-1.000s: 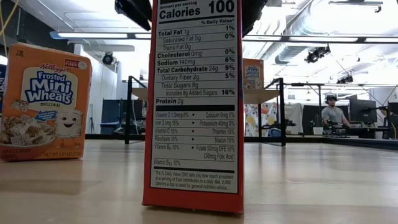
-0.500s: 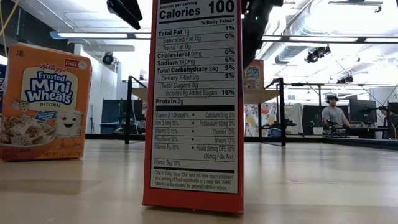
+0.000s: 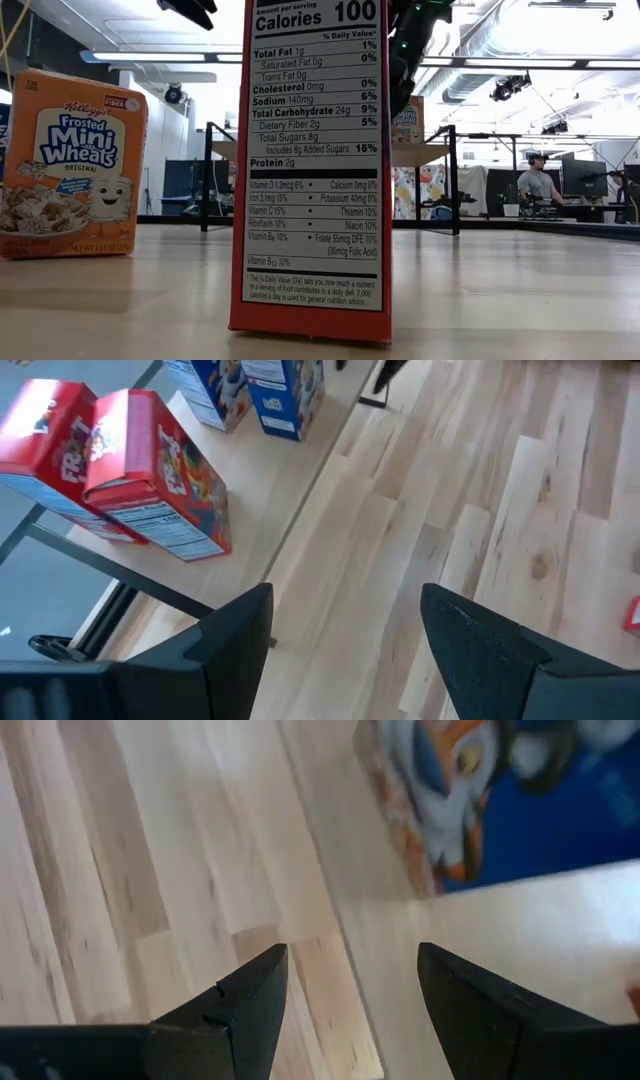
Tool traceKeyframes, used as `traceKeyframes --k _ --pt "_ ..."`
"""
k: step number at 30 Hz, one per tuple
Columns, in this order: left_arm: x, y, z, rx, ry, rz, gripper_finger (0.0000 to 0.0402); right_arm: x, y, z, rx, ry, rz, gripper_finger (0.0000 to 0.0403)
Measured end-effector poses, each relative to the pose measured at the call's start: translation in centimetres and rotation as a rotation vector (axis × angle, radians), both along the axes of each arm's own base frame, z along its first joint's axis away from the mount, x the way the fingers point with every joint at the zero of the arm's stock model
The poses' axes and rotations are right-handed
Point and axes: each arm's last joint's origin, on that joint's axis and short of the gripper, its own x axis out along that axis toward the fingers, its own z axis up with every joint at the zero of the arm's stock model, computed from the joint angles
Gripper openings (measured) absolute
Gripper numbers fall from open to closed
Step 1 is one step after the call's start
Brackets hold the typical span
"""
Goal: Stack cereal on shelf
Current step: Put the right blue cereal box on the shelf aligned with the other blue cereal box
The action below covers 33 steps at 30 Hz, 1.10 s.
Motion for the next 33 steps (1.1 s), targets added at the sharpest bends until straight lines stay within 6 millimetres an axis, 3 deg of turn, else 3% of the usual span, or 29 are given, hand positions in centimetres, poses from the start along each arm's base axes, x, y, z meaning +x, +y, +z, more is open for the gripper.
traceKeyframes --k 13,33 --pt "-0.01 -0.21 -0.02 -0.017 0.013 -0.091 0.0246 0.59 -0.55 0.47 -0.126 -0.053 -0.087 0.0217" --pt "0.00 -0.21 -0.03 -0.016 0.015 -0.092 0.0246 0.99 -0.64 0.78 -0.120 -0.111 -0.093 0.0217"
